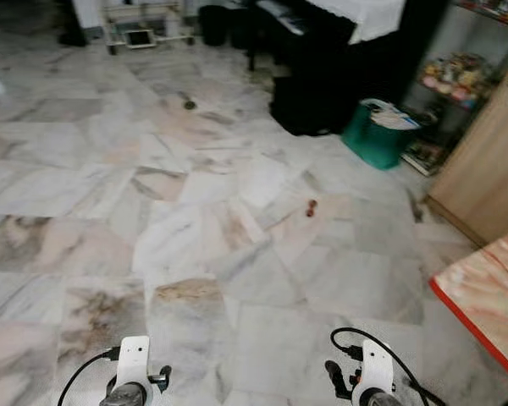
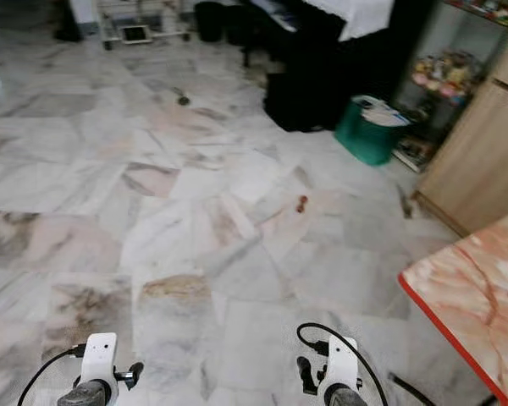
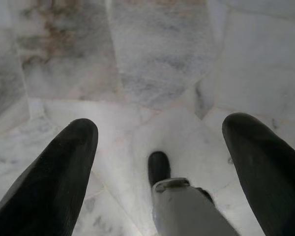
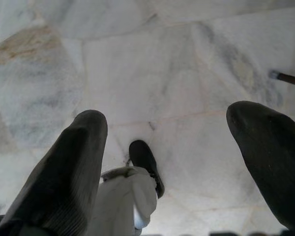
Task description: Setting the table
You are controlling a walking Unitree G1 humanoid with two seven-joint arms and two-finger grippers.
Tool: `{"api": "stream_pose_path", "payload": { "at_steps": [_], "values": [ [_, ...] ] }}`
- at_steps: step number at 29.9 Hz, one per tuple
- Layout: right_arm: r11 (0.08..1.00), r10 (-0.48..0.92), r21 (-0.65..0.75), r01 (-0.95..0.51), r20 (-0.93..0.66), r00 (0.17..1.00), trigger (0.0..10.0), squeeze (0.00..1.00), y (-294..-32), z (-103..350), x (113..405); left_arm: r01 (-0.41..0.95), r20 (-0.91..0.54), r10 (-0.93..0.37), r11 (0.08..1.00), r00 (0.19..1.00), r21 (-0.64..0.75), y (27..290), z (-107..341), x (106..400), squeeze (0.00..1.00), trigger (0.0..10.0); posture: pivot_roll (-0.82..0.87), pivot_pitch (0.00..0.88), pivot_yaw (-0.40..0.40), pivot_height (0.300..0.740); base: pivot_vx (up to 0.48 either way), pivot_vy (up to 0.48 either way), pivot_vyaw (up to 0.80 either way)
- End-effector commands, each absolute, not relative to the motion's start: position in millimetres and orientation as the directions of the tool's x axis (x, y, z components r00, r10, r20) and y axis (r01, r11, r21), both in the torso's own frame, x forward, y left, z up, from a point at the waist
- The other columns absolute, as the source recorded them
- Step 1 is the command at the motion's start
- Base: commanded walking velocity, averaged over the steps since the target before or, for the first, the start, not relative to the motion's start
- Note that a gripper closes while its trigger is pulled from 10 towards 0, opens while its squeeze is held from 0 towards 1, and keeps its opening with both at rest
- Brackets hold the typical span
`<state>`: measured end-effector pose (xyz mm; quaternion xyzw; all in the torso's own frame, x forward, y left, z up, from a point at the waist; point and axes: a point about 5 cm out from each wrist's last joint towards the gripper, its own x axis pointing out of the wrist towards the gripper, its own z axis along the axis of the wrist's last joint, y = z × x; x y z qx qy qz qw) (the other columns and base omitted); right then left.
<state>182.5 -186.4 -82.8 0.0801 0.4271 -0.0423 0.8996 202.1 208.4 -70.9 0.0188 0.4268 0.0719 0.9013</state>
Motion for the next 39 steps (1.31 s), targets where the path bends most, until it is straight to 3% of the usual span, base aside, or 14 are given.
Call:
{"api": "stream_pose_path", "payload": {
  "at_steps": [1,7,39],
  "values": [
    [0.984,0.004,0.115,0.139,-0.785,0.62,10.0,0.0,-182.1,-84.6,180.3,-0.115,-0.776,0.154,0.988,0.611,0.106,213.0,-72.9,197.1,0.0,10.0,-0.01,0.041,-0.042,0.74,0.0,0.0,-0.76],
    [0.984,0.006,0.116,0.136,-0.784,0.621,10.0,0.0,-181.3,-84.6,180.5,-0.121,-0.78,0.151,0.988,0.607,0.097,212.7,-73.3,196.7,0.0,10.0,-0.01,0.04,-0.042,0.74,0.0,0.32,-0.76],
    [0.985,0.002,0.109,0.132,-0.781,0.625,10.0,0.0,-181.7,-83.9,181.6,-0.109,-0.769,0.143,0.989,0.623,0.096,212.4,-72.0,198.5,0.0,10.0,-0.01,0.042,-0.04,0.74,0.0,0.0,-0.76]
  ]
}}
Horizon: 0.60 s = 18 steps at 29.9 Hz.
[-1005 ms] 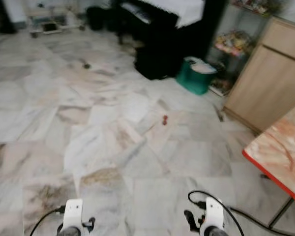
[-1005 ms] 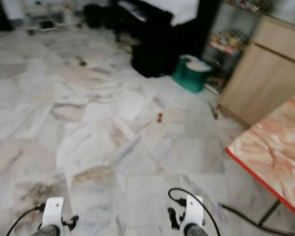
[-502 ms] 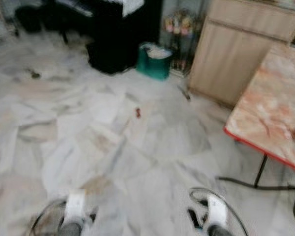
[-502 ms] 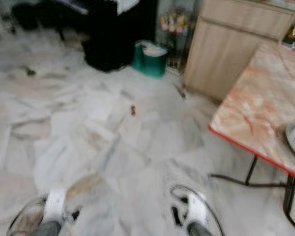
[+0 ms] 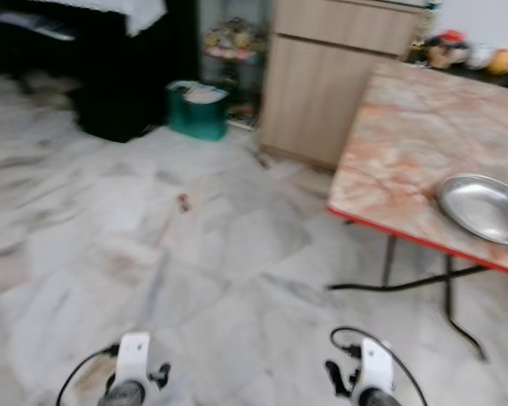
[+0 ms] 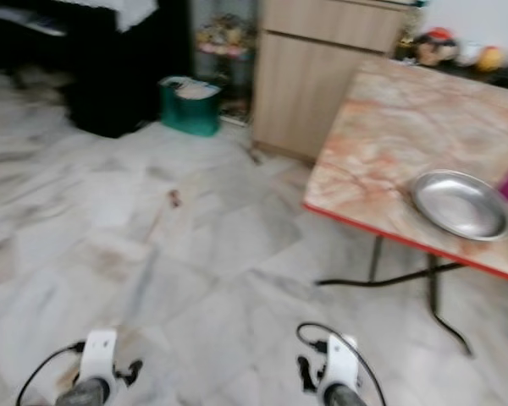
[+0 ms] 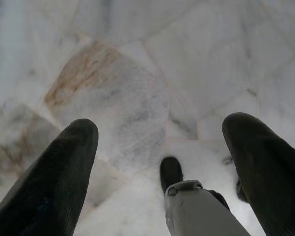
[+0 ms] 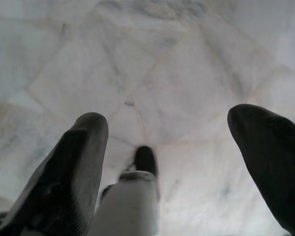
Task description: Setting the table
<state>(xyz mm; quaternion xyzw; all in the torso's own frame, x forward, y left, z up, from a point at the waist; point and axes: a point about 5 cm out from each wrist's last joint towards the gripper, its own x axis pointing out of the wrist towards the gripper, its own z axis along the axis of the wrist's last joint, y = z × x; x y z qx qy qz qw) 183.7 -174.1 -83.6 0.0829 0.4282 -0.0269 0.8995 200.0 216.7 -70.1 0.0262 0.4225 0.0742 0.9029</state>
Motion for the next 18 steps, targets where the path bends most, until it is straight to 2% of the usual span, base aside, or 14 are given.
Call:
{"api": "stream_pose_path", "payload": {
  "at_steps": [1,18],
  "values": [
    [0.985,0.002,0.109,0.132,-0.781,0.625,10.0,0.0,-181.7,-83.9,181.6,-0.109,-0.769,0.143,0.989,0.623,0.096,212.4,-72.0,198.5,0.0,10.0,-0.01,0.042,-0.04,0.74,0.0,0.0,-0.76],
    [0.986,0.005,0.108,0.128,-0.785,0.62,10.0,0.0,-180.7,-85.0,179.7,-0.115,-0.767,0.144,0.989,0.625,0.092,211.7,-71.9,198.8,0.0,10.0,-0.01,0.012,-0.044,0.74,0.0,0.0,-0.76]
  ]
}}
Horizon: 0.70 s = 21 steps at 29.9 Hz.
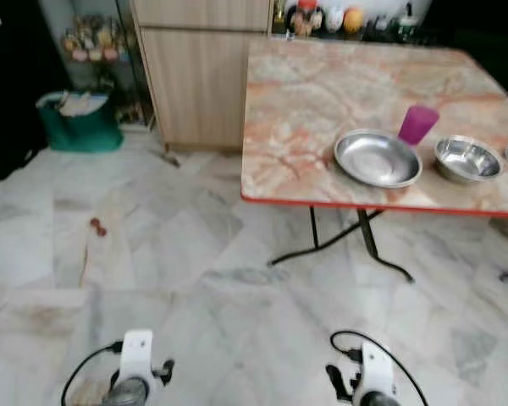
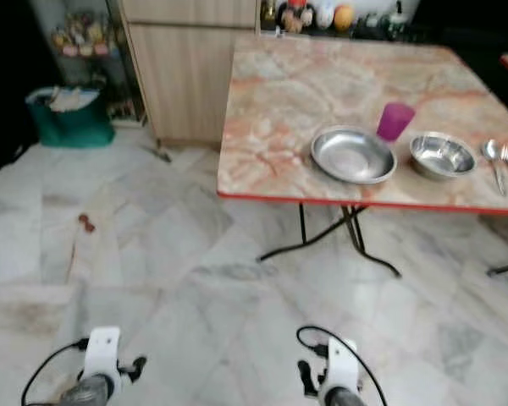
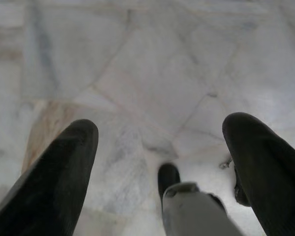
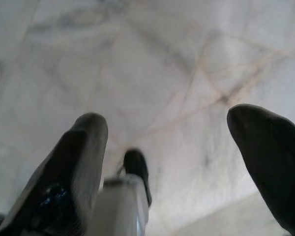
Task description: Setting the table
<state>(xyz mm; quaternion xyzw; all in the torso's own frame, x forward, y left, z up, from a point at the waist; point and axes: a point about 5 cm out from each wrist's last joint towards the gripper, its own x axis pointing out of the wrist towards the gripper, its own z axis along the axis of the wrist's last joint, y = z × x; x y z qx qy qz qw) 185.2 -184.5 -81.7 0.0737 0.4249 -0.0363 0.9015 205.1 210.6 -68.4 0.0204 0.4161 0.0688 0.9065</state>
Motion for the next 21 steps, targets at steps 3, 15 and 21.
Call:
{"api": "stream_pose_path", "payload": {
  "at_steps": [3,15,21],
  "values": [
    [0.985,0.004,0.111,0.132,-0.781,0.624,10.0,0.0,-180.6,-84.8,179.9,-0.115,-0.767,0.144,0.989,0.625,0.092,211.8,-71.9,198.8,0.0,10.0,-0.01,0.009,-0.044,0.74,0.0,0.0,-0.65],
    [0.983,0.005,0.12,0.139,-0.773,0.635,10.0,0.0,-179.5,-83.9,181.6,-0.103,-0.772,0.154,0.988,0.617,0.114,212.7,-72.8,196.9,0.0,10.0,-0.01,0.0,-0.043,0.74,0.0,0.0,0.0],
    [0.985,0.005,0.114,0.13,-0.771,0.637,10.0,0.0,-178.7,-83.6,182.1,-0.104,-0.769,0.156,0.988,0.619,0.116,213.3,-72.7,196.8,0.0,10.0,0.0,0.0,-0.044,0.74,0.0,-0.323,0.0]
  ]
}}
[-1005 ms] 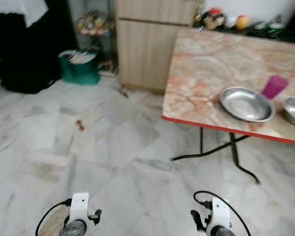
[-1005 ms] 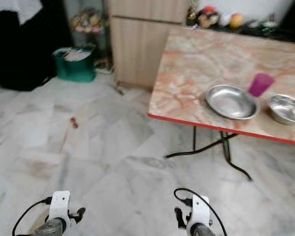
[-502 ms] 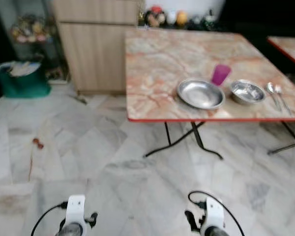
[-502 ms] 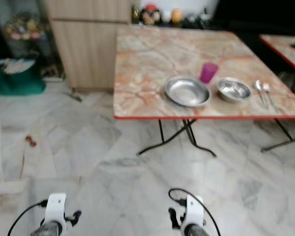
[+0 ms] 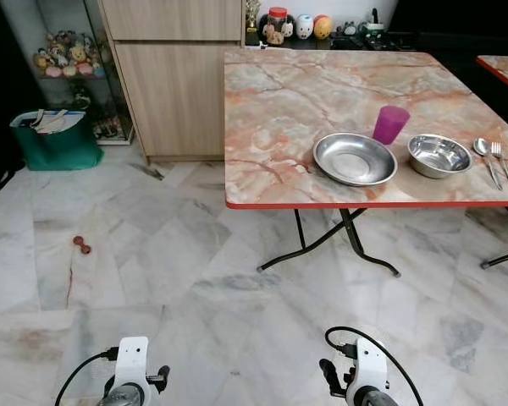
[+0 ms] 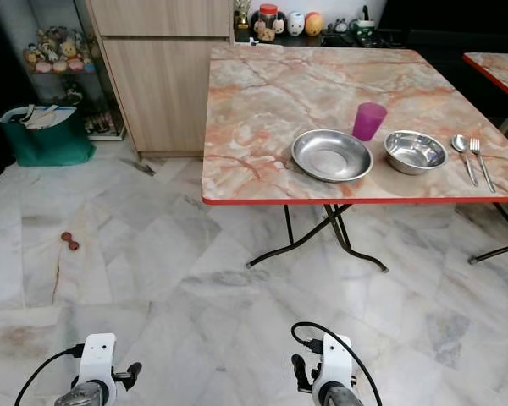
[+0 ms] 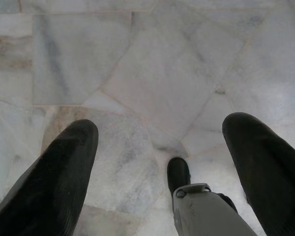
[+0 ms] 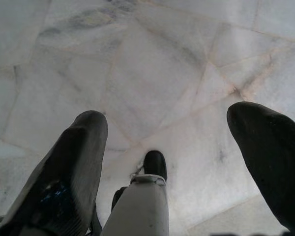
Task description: Setting the table
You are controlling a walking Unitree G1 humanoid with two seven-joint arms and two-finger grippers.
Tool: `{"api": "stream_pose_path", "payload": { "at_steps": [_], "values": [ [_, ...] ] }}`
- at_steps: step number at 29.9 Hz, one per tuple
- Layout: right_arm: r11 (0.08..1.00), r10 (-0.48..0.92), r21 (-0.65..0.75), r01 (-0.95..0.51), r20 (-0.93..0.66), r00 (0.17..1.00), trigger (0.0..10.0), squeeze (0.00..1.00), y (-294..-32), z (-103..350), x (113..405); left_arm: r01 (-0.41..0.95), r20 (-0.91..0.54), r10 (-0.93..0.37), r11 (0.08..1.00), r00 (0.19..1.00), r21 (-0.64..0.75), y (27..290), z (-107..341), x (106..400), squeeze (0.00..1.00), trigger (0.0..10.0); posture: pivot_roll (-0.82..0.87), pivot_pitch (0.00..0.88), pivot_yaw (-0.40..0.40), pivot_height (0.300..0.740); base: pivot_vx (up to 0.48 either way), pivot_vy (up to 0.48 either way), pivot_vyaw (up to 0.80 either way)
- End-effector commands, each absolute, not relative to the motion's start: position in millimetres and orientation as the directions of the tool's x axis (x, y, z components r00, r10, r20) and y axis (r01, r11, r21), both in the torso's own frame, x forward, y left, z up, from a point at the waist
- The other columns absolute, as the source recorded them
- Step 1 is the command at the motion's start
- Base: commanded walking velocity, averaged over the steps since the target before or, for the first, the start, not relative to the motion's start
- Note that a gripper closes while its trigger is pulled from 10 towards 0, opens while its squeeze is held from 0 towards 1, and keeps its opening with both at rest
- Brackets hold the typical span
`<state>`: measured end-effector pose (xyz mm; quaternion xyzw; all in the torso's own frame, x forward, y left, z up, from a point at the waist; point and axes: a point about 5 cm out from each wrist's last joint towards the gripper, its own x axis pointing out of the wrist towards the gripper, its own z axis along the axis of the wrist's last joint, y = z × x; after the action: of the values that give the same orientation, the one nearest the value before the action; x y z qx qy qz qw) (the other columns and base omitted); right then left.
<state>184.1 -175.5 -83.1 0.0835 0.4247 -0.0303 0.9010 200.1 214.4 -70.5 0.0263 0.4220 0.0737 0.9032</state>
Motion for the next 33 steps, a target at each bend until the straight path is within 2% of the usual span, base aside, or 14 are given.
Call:
{"api": "stream_pose_path", "payload": {
  "at_steps": [1,5,19,33],
  "values": [
    [0.985,0.005,0.113,0.129,-0.771,0.637,10.0,0.0,-178.5,-83.6,182.1,-0.101,-0.767,0.154,0.988,0.623,0.117,213.2,-72.8,196.4,0.0,10.0,0.0,0.0,-0.044,0.74,0.0,-0.42,0.0],
    [0.986,0.004,0.111,0.128,-0.77,0.638,10.0,0.0,-178.5,-83.4,182.4,-0.095,-0.751,0.15,0.989,0.642,0.117,211.9,-74.5,191.3,0.0,10.0,-0.01,0.0,-0.042,0.74,0.0,-0.419,0.0],
    [0.986,-0.001,0.108,0.13,-0.765,0.644,10.0,0.0,-179.8,-81.9,185.4,-0.104,-0.771,0.157,0.988,0.618,0.118,213.9,-77.1,186.5,0.0,10.0,-0.01,0.0,-0.045,0.74,0.0,-0.421,0.0],
    [0.985,-0.003,0.109,0.134,-0.764,0.645,10.0,0.0,-180.1,-81.8,185.6,-0.106,-0.748,0.157,0.988,0.645,0.116,213.6,-72.4,195.1,0.0,10.0,-0.01,0.012,-0.039,0.74,0.0,-0.42,0.0]
  ]
}}
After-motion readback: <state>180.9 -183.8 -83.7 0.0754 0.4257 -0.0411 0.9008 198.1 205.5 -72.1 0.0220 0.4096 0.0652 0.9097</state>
